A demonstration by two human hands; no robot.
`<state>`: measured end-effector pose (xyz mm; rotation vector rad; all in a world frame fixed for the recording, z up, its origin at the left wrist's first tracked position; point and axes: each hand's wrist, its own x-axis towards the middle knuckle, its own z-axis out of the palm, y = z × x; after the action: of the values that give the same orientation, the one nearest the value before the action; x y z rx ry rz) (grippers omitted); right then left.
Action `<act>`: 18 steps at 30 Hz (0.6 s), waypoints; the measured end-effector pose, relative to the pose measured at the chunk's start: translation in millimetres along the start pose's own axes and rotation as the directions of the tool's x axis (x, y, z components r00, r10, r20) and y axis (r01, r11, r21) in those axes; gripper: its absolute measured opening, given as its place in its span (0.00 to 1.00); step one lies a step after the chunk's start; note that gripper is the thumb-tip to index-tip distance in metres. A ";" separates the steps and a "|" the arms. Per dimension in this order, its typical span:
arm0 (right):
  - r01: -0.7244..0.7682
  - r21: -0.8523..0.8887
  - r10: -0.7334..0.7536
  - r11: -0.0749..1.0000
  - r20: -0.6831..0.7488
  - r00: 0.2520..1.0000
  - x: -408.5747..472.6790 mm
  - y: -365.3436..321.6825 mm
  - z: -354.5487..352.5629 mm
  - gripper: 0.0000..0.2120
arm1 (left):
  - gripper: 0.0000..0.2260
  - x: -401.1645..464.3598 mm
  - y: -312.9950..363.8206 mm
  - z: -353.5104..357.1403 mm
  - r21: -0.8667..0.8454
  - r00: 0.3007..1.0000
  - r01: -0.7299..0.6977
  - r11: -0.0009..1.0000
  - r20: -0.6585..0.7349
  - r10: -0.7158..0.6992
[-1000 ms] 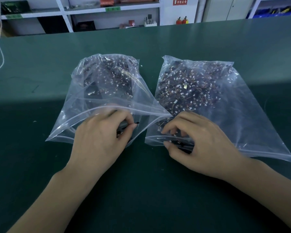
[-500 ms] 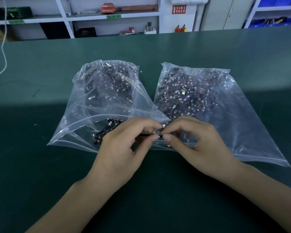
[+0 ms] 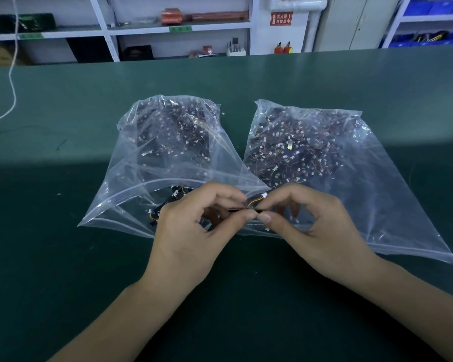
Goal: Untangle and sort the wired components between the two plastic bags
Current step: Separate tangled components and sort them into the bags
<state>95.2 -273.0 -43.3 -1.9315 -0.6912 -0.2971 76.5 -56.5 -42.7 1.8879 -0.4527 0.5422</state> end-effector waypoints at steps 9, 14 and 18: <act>-0.026 0.021 0.027 0.999 -0.052 0.998 -0.2 -1.9 0.7 0.01 | 0.05 -0.2 -0.9 1.3 0.092 0.999 -0.028 0.995 0.017 0.027; 0.040 -0.064 -0.044 0.997 -0.056 0.997 0.1 -2.1 0.5 0.02 | 0.04 -0.6 1.4 1.1 0.074 0.998 -0.049 0.996 0.031 0.047; 0.047 -0.108 -0.054 0.993 -0.060 0.997 -0.9 -1.4 1.8 0.05 | 0.04 -1.2 -0.5 0.9 0.048 0.999 -0.034 0.998 -0.001 0.034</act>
<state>93.5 -271.3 -43.6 -1.9987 -0.6957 -0.4321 75.9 -57.1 -44.0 1.9285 -0.4747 0.5822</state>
